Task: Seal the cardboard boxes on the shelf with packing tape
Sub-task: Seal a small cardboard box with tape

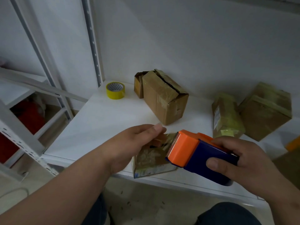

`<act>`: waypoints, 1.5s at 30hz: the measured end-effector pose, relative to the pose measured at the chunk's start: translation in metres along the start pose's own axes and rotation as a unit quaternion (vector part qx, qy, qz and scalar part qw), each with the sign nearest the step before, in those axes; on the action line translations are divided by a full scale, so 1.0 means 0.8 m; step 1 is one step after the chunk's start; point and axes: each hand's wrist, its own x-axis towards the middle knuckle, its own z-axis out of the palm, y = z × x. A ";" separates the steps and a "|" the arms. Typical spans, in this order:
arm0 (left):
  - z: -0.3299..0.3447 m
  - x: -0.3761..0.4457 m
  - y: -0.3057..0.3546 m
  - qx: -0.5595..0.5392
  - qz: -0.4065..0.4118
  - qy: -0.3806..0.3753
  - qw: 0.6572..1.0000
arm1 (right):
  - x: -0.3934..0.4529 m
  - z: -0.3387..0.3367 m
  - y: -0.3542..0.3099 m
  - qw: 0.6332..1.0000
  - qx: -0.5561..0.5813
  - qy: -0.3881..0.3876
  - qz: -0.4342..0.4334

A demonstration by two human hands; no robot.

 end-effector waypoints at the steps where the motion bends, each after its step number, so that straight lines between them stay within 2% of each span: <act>1: 0.002 0.000 0.001 -0.021 -0.011 0.001 1.000 | 0.000 -0.001 -0.002 1.000 0.005 -0.006 -0.003; 9: -0.006 -0.007 0.008 -0.091 -0.029 0.009 0.995 | 0.004 -0.007 -0.004 1.000 -0.010 -0.025 -0.010; 16: -0.007 -0.016 0.014 -0.102 -0.002 0.087 0.991 | 0.014 -0.013 -0.002 0.999 -0.024 -0.047 -0.007; 22: -0.003 -0.015 0.015 -0.039 0.043 0.186 0.981 | 0.034 -0.014 0.008 0.994 -0.068 -0.091 -0.005; 26: -0.007 -0.019 0.017 -0.001 0.067 0.226 0.972 | 0.048 -0.016 0.009 0.990 -0.085 -0.111 -0.017; 32: -0.020 -0.031 0.016 -0.039 0.067 0.278 0.957 | 0.068 -0.041 0.008 0.989 -0.074 -0.124 -0.019; 37: -0.059 -0.055 0.013 -0.116 0.064 0.369 0.920 | 0.076 -0.076 0.016 0.990 -0.091 -0.101 0.034; 41: -0.064 -0.055 -0.012 -0.148 0.011 0.359 0.921 | 0.089 -0.092 0.025 0.979 -0.148 -0.094 0.102; 45: -0.053 -0.040 -0.037 -0.165 -0.025 0.373 0.913 | 0.105 -0.090 0.024 0.969 -0.181 -0.103 0.135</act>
